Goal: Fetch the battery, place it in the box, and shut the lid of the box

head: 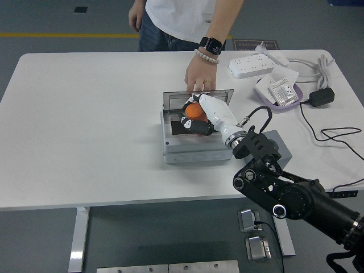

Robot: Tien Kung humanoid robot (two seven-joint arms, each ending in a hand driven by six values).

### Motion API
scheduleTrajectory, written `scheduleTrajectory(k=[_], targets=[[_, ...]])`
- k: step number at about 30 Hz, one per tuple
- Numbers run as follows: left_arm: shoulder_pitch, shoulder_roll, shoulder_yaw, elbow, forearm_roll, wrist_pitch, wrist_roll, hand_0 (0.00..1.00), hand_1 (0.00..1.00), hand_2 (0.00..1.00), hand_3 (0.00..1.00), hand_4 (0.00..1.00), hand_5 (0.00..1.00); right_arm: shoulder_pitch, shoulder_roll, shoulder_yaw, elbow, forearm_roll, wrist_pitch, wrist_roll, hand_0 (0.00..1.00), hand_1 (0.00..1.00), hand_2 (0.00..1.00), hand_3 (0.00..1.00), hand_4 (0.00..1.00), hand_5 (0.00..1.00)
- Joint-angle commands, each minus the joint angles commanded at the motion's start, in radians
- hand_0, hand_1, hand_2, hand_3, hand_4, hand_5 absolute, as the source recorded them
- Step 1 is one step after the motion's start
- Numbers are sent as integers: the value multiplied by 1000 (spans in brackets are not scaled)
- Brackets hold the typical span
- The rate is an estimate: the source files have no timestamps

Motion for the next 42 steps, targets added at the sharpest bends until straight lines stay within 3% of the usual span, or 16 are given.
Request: scheduleTrajectory(k=[7, 8, 25, 26, 33, 42], targets=[[1, -1, -1, 0, 3, 0, 1, 397, 562, 512, 485, 2, 2, -1, -1, 0, 3, -5, 1, -5, 596, 520, 527, 534, 656, 428], [1, -1, -2, 0, 4, 0, 1, 396, 562, 512, 485, 2, 2, 0, -1, 0, 4, -6, 1, -6, 601, 513, 522, 535, 720, 425], [1, -1, 6, 0, 2, -3, 3, 395, 561, 513, 486, 2, 2, 4, -17, 36, 61, -82, 43, -66, 591, 506, 510, 525, 704, 426], [2, -1, 6, 0, 2, -3, 3, 395, 562, 513, 486, 2, 2, 3, -19, 40, 68, -83, 46, -69, 560, 492, 501, 512, 754, 447], [3, -1, 8, 0, 2, -4, 4, 395, 561, 513, 486, 2, 2, 4, -38, 77, 118, -81, 72, -86, 556, 493, 503, 509, 764, 449], [5, 0, 8, 0, 4, -3, 3, 394, 561, 513, 487, 2, 2, -2, -49, 108, 134, -84, 80, -88, 558, 486, 505, 508, 793, 473]])
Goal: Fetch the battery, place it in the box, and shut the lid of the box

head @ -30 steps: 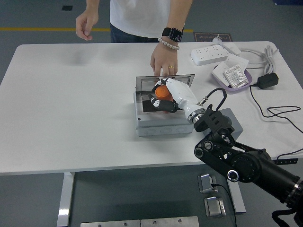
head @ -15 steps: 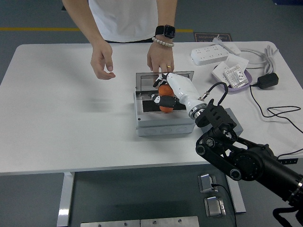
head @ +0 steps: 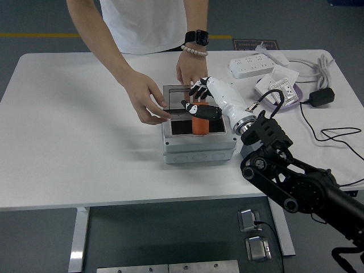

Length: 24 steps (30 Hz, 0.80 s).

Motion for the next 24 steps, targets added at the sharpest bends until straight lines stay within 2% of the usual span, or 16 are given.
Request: scheduleTrajectory(k=[1, 2, 10, 24], targets=[[0, 0, 0, 0, 0, 0, 0, 394, 561, 513, 487, 2, 2, -1, 0, 5, 2, -4, 0, -1, 558, 486, 505, 508, 793, 473], [1, 0, 0, 0, 1, 0, 0, 394, 561, 514, 488, 2, 2, -2, -1, 10, 3, -8, 0, -2, 573, 495, 519, 508, 836, 538], [1, -2, -2, 0, 5, 0, 2, 394, 562, 514, 489, 2, 2, -7, -9, 61, 23, -45, 7, -15, 573, 498, 515, 509, 824, 531], [1, -4, 1, 0, 6, 0, 2, 393, 562, 514, 489, 2, 2, -19, -44, 183, 103, -80, 46, -45, 559, 495, 512, 499, 834, 537]])
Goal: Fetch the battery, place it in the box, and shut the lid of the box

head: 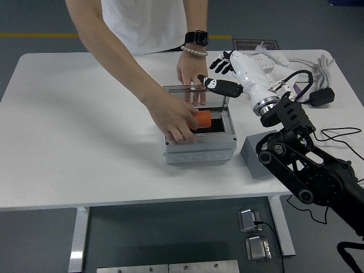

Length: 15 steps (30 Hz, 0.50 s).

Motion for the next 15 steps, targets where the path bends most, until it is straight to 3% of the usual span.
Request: scheduleTrajectory(k=[1, 2, 7, 8, 13, 14, 15], targets=[[0, 0, 1, 0, 0, 0, 0, 393, 562, 514, 489, 2, 2, -1, -2, 7, 3, 5, 1, 0, 559, 495, 512, 499, 834, 537], [0, 0, 1, 0, -1, 0, -1, 393, 561, 514, 489, 2, 2, -2, -4, 14, 4, 11, 2, 1, 558, 497, 521, 502, 861, 610], [-1, -1, 3, 0, -4, 1, -2, 393, 561, 514, 489, 2, 2, -6, -10, 44, 0, 50, 15, 0, 558, 497, 521, 502, 861, 610], [-1, -1, 3, 0, -5, 1, -2, 392, 561, 514, 489, 2, 2, -7, -10, 49, -3, 60, 17, 0, 576, 519, 576, 574, 895, 779], [0, -1, 1, 0, -4, 2, -3, 392, 561, 514, 489, 2, 2, -11, -9, 60, -16, 81, 27, -8, 576, 519, 576, 574, 895, 779], [0, -1, 1, 0, -4, 2, -3, 393, 561, 514, 489, 2, 2, -11, -9, 60, -18, 83, 28, -9, 741, 675, 684, 716, 995, 998], [0, -1, 1, 0, -4, 2, -3, 393, 561, 514, 489, 2, 2, -12, -8, 60, -20, 85, 29, -11, 741, 675, 684, 716, 995, 998]])
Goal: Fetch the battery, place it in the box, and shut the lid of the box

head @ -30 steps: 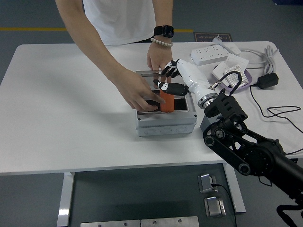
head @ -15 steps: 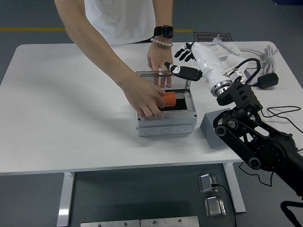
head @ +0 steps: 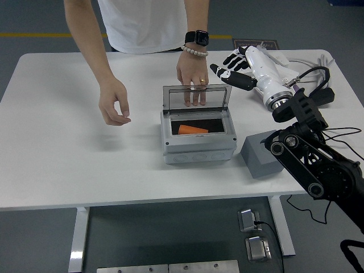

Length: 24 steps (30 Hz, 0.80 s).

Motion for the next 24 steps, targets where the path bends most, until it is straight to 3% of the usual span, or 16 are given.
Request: scheduleTrajectory(k=[4, 5, 14, 24], targets=[[-1, 0, 2, 0, -1, 0, 0, 393, 561, 514, 489, 2, 2, -1, 3, -3, -5, 6, 0, -2, 741, 675, 684, 716, 995, 998], [-1, -1, 2, 0, -1, 0, 0, 392, 561, 514, 489, 2, 2, -1, 4, -5, -6, 8, 0, -2, 848, 737, 734, 772, 998, 998], [-2, -1, 2, 0, 0, 0, 0, 393, 561, 514, 490, 2, 2, -7, 19, -31, -26, 32, -14, 8, 866, 745, 741, 778, 998, 998], [-4, -2, 5, 0, 1, 0, 0, 393, 562, 514, 489, 2, 2, 0, 45, -94, -99, 103, -75, 56, 873, 748, 740, 780, 998, 998]])
